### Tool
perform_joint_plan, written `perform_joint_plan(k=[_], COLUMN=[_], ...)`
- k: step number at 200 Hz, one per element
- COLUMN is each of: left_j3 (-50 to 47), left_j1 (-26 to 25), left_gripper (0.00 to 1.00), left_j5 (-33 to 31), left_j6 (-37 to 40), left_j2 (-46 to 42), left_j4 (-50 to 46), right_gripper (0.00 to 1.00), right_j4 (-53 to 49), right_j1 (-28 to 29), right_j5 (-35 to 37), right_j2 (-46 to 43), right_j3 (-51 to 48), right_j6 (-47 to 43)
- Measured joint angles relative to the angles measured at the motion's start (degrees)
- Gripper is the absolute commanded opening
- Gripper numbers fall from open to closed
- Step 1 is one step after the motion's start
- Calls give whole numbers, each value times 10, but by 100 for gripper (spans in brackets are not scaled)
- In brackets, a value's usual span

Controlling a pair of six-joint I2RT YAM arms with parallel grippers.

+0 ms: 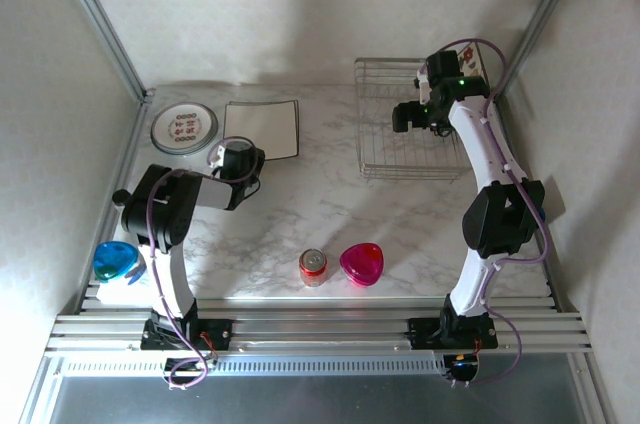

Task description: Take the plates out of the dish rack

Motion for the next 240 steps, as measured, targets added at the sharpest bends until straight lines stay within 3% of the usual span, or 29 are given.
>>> perform_joint_plan(k=[82,123,143,201,240], left_j3=[24,27,25,9,55], left_j1=[7,7,7,7,1], left_gripper=[53,84,93,100,99], left_j5=[40,59,64,62,14], left_j6=[36,55,65,115,252], left_j2=[10,0,-11,-59,-137], left_j4=[-8,-4,-6,-68,-225], right_gripper=[99,99,99,99,99], right_j4=[0,0,0,-1,-6], right_j1=[2,2,2,2,-9], right_j5=[0,0,0,2,2], right_j2=[0,0,0,0,-5], right_j3=[5,5,5,5,9], right_j6=[1,1,1,-1,-4])
